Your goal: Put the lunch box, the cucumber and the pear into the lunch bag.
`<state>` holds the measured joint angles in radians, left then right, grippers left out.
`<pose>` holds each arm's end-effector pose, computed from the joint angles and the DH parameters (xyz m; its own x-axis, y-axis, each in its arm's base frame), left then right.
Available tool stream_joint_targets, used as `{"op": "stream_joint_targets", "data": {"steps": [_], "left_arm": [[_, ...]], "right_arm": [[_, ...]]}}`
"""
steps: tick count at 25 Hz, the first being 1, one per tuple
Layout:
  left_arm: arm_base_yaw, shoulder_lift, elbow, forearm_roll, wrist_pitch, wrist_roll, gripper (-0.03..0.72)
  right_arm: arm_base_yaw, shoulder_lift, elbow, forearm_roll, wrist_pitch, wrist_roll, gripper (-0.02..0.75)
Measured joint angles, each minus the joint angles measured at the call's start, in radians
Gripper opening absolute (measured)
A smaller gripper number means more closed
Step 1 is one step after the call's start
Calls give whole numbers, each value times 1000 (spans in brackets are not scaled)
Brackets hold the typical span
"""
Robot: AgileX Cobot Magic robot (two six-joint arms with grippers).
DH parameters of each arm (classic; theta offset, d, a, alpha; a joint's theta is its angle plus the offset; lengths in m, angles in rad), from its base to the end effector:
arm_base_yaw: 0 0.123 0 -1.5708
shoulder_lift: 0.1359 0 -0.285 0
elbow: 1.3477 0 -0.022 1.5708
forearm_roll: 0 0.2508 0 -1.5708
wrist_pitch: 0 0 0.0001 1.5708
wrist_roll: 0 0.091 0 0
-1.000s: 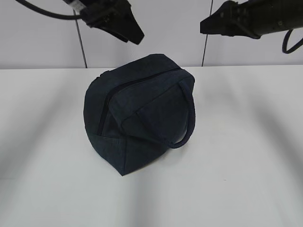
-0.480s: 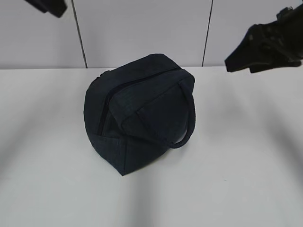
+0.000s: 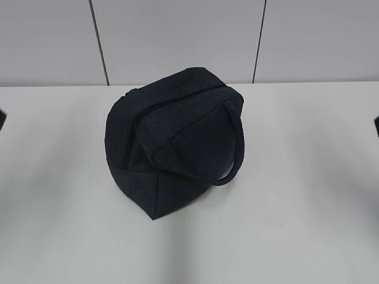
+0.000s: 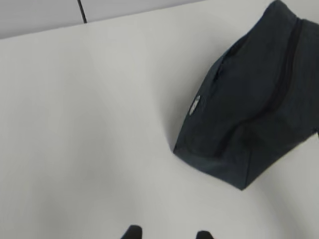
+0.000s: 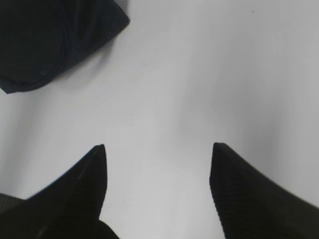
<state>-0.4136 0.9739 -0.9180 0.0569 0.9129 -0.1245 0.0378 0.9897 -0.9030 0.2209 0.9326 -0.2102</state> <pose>0.1674 -0.0690 0.3379 -0.7370 0.2258 -0.6371 0.3105 0.9503 -0.0224 0.1815 0.0229 0.3310 -0.7818 -0.1055 -0.6146 -0.2046 0.9744 0.0929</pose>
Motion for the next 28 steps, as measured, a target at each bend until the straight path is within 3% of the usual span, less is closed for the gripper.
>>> {"op": "stream_joint_targets", "data": {"steps": [6, 15, 23, 28], "left_arm": [[0, -292, 185, -1, 20, -1, 203], [0, -562, 221, 5, 157, -1, 203], [0, -717, 378, 19, 188, -1, 203], [0, -826, 387, 38, 195, -1, 203]], "right_arm": [[0, -247, 154, -45, 90, 91, 498], [0, -622, 293, -171, 268, 195, 498], [0, -831, 334, -230, 326, 170, 498], [0, -964, 364, -241, 337, 158, 497]]}}
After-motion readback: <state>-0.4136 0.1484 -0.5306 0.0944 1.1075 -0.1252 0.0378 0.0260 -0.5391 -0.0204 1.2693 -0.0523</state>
